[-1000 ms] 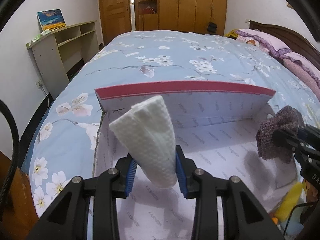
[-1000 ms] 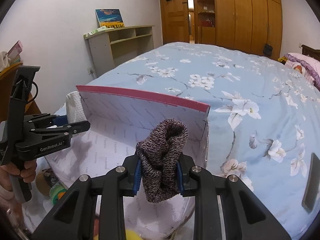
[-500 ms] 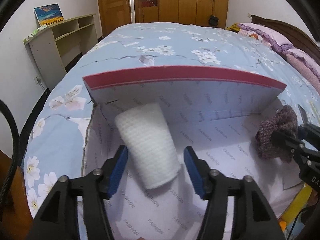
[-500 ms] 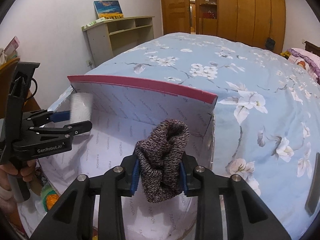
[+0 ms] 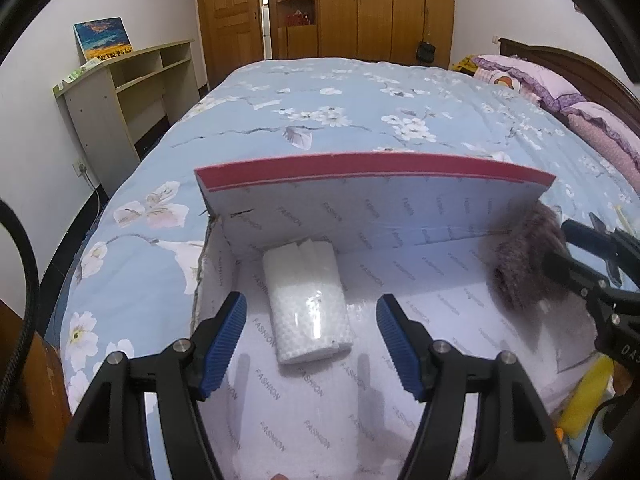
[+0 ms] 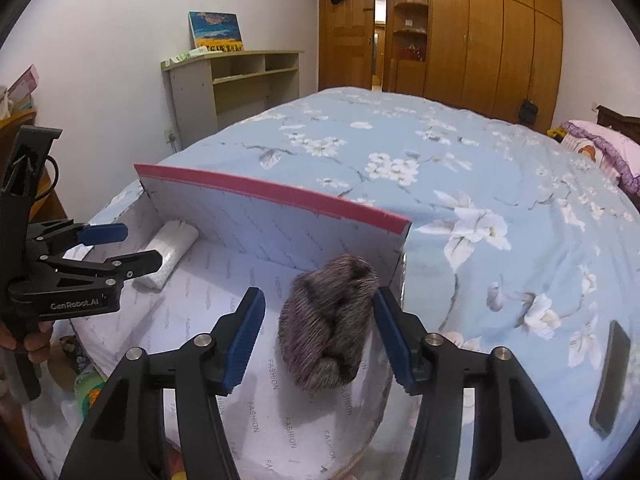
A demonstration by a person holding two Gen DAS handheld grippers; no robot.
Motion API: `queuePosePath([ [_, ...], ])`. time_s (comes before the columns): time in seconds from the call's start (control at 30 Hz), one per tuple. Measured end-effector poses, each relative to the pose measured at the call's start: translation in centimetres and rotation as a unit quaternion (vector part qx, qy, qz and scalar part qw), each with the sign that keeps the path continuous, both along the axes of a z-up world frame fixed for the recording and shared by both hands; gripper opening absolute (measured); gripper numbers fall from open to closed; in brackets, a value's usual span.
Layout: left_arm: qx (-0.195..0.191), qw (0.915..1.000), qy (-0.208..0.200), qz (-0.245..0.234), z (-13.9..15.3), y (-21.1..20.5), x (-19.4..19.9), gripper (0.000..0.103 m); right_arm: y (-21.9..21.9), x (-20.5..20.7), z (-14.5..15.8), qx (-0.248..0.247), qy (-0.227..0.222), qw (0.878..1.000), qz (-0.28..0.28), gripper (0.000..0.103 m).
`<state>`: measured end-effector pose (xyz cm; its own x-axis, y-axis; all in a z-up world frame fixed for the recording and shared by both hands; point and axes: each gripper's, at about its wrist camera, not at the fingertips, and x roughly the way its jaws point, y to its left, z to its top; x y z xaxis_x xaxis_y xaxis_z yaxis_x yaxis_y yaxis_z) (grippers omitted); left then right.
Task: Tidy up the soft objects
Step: 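Lower and release the white cloth into the box while the right tool releases the sock there, then move the left tool to the beige foam while the right tool moves to the light blue cloth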
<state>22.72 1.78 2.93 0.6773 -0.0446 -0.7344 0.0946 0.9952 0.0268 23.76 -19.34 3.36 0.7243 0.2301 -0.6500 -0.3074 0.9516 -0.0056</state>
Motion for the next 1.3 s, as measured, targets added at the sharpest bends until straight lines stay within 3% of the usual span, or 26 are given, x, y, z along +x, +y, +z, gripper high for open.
queuePosePath([
  [0.43, -0.016, 0.9997, -0.017, -0.007, 2.3, 0.5, -3.8, 0.071, -0.3, -2.9, 2.4, 0.009, -0.029, 1.0, 0.001, 0.058],
  [0.8, -0.038, 0.9991, -0.02, 0.0, 3.0, 1.4, -8.1, 0.071, 0.1, -6.6, 2.5, 0.015, -0.029, 0.999, 0.004, 0.058],
  [1.3, -0.049, 0.9987, 0.0, 0.016, 0.5, 2.7, -13.1, 0.071, -0.1, -12.5, 1.6, 0.019, -0.032, 0.999, -0.003, 0.058],
])
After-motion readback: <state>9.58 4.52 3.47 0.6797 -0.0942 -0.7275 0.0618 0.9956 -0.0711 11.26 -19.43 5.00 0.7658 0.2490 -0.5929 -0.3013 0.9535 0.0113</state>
